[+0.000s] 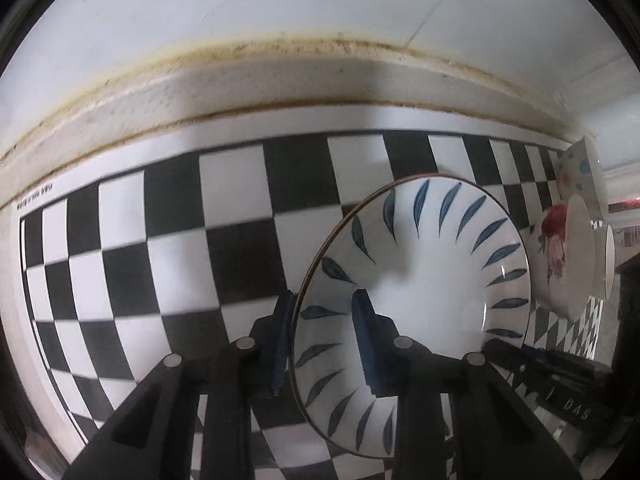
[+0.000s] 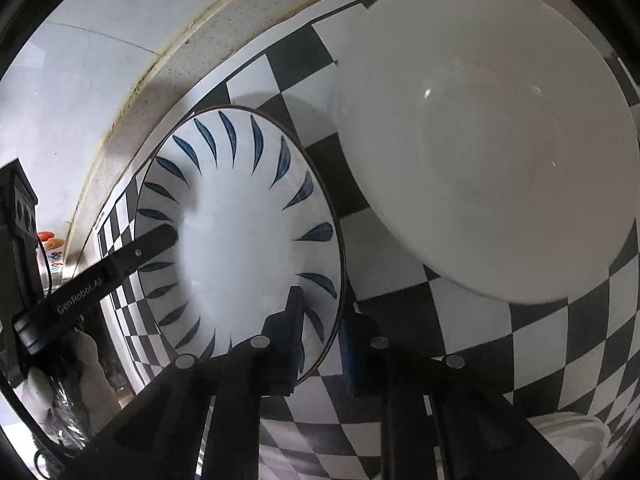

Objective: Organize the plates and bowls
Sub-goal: 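Grasp the rim of the blue-striped plate with both grippers, then carry the blue-striped plate with both grippers and lower it onto the plate stack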

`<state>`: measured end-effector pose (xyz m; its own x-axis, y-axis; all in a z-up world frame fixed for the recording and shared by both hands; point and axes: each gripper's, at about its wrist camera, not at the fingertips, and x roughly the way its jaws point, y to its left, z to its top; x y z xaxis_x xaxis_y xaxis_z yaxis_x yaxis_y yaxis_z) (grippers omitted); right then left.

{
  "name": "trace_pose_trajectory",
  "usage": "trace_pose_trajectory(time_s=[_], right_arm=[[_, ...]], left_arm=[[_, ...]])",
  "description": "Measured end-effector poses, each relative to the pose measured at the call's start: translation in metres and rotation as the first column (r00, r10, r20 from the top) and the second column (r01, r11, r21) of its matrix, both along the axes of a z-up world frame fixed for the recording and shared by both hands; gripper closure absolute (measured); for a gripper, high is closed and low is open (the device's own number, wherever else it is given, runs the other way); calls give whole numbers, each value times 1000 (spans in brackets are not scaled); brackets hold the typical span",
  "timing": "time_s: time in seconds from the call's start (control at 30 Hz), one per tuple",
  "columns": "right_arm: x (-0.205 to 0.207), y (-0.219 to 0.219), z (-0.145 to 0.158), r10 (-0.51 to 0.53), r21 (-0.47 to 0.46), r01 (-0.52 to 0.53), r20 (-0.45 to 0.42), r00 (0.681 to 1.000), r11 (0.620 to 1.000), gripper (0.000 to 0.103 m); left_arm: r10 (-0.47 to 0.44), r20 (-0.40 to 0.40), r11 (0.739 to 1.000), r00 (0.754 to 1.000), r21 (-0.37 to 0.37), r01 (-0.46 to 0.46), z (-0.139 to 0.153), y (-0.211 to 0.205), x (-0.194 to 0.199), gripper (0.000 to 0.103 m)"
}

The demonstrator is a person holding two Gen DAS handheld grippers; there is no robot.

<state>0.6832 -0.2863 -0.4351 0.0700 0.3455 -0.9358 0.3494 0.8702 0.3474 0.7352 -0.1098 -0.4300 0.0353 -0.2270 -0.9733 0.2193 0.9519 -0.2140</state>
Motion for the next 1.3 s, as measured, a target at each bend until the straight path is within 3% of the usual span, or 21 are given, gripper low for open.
trace_pose_trajectory(time_s=[0.23,0.57,0.73,0.97,1.3], right_arm=[[-9,15,20,100,-13,-99,35,994,995,86],[-40,20,77,178,-10,-179,134,975,984,86],[-73,-3,115,178,-10,-179,189,966,984,86],[-128,-50,160,168,-18,-168,245,955,986,86],[-198,-106,174,176,-53,-167,247,953,984,86]], left_arm=[[70,30,998,997,-10,-70,16,16,-43,76],[126,122,992,984,-38,-122,85,19,-95,76],[111,172,993,979,-54,-103,123,6,-119,76],[60,219,997,974,-56,-49,150,-36,-155,76],[5,187,998,982,-55,5,147,-82,-203,76]])
